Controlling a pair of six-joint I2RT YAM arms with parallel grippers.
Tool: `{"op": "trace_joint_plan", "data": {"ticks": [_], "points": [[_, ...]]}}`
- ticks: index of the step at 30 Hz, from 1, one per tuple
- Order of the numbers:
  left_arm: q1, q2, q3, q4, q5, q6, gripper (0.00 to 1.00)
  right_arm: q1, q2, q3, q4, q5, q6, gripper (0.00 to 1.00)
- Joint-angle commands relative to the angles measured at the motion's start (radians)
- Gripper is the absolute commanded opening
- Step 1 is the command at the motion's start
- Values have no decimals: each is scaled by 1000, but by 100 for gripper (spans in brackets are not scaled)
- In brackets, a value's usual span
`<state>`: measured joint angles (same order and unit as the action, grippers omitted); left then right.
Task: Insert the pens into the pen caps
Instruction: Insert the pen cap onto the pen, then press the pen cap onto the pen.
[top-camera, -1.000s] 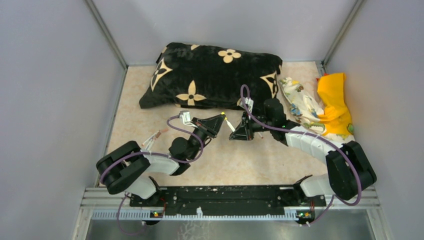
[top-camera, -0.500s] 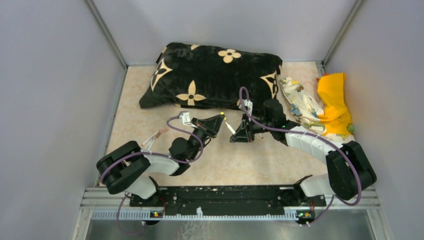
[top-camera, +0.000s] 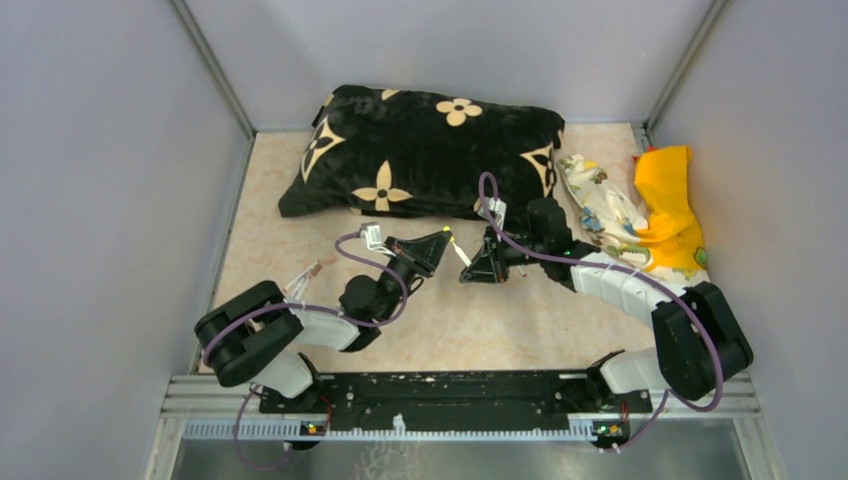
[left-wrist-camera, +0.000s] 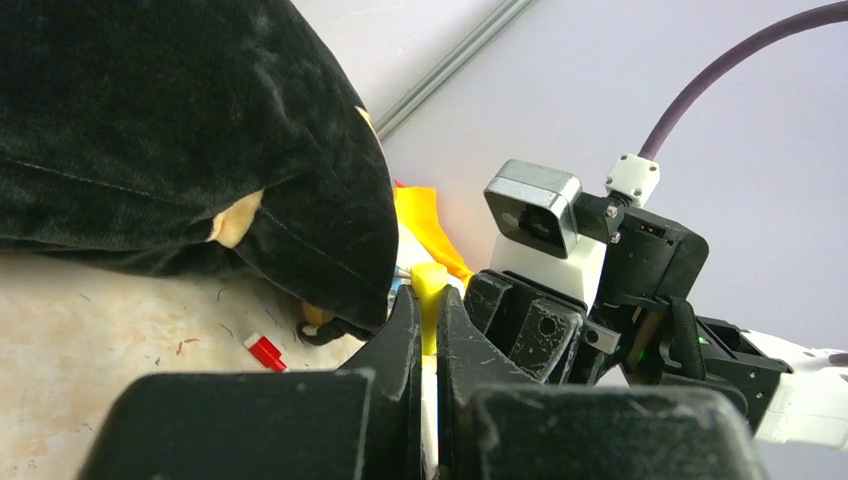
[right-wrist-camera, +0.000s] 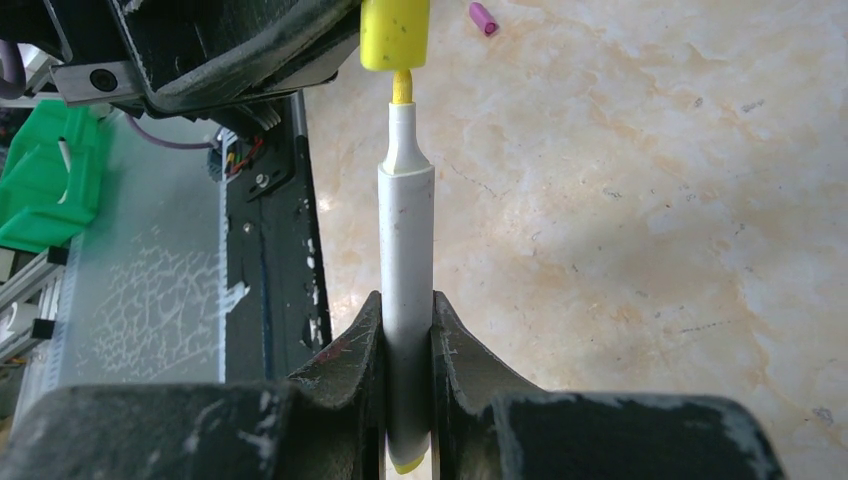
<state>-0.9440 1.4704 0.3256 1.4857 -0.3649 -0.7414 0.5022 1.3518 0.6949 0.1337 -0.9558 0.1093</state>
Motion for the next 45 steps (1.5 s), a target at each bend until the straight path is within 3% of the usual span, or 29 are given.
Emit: {"op": "trace_joint_plan", "data": {"ticks": [1, 30, 41, 45], "points": [[-14, 18, -18, 306, 11, -25, 0, 21, -13, 34, 33, 15, 12, 0], [-25, 39, -49, 297, 41, -106, 0, -3, -33, 36, 32, 19, 10, 0], [-26, 40, -48, 307, 10, -95, 2, -5, -40, 54, -20, -142, -82, 0], [-24, 17, -47, 305, 15, -73, 1, -4, -42, 57, -19, -107, -68, 0]]}}
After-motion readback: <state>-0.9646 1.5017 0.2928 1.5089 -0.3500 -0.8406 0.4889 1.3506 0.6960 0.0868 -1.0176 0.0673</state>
